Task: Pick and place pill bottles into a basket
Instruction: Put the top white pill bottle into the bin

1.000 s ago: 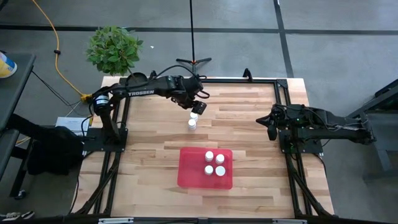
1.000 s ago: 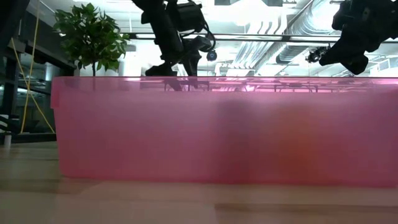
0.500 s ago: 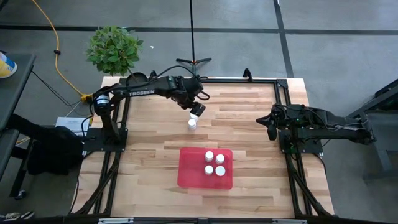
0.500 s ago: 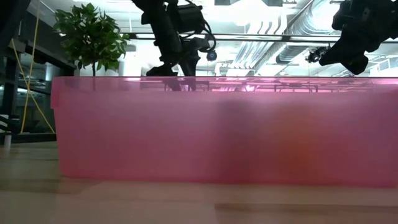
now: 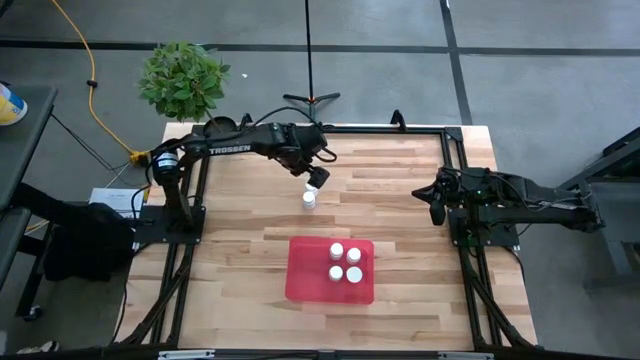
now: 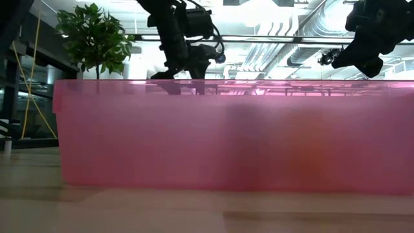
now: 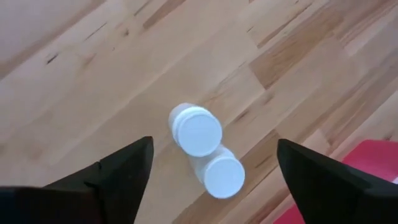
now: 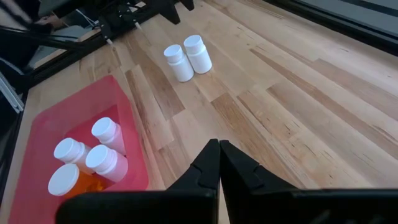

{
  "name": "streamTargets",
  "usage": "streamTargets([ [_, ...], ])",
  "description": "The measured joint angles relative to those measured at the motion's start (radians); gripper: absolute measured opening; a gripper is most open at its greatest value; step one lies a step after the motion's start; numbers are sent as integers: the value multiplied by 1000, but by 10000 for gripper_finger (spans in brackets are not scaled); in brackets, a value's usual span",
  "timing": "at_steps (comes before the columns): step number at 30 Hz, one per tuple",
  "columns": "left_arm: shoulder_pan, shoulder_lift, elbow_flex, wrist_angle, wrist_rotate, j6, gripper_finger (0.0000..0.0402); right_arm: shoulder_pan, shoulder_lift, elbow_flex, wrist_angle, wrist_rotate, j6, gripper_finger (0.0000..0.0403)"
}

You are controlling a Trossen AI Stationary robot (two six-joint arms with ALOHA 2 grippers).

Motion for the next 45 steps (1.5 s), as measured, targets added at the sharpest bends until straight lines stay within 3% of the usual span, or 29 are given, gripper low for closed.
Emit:
streamTargets([
  [12,-3,82,-1,-15,21,-31,379,0,3,0,-3,4,0,0],
  [45,-14,162,0,47,50,-42,378,1,21,0,-3,7,0,0],
])
